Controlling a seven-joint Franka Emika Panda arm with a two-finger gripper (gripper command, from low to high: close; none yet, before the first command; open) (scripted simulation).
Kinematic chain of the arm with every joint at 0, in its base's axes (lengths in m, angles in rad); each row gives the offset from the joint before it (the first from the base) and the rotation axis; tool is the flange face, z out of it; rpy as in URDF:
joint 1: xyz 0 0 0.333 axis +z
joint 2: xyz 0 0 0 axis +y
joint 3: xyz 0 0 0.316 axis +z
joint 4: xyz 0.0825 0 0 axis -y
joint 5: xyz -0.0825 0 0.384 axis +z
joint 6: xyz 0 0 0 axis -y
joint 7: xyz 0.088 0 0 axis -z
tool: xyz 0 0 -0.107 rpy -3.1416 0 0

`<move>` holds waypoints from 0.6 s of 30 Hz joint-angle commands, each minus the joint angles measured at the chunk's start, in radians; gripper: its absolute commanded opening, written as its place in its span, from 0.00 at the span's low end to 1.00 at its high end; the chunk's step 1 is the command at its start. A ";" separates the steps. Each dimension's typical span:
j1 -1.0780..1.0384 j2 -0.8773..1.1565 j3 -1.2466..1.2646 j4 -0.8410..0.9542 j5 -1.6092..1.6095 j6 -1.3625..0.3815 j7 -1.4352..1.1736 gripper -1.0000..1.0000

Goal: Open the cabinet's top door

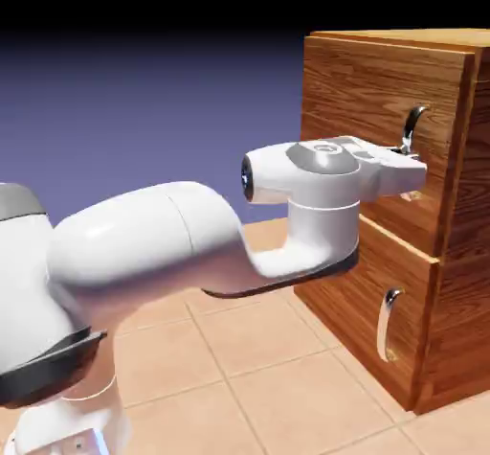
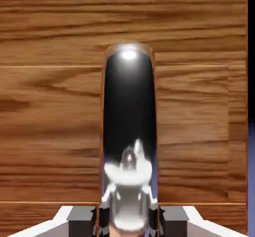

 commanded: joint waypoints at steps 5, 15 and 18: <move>-0.178 -0.026 0.142 -0.181 0.083 -0.134 0.016 0.00; -0.453 -0.153 0.499 -0.487 0.391 -0.395 -0.006 0.00; -0.490 -0.197 0.608 -0.546 0.502 -0.466 -0.020 0.00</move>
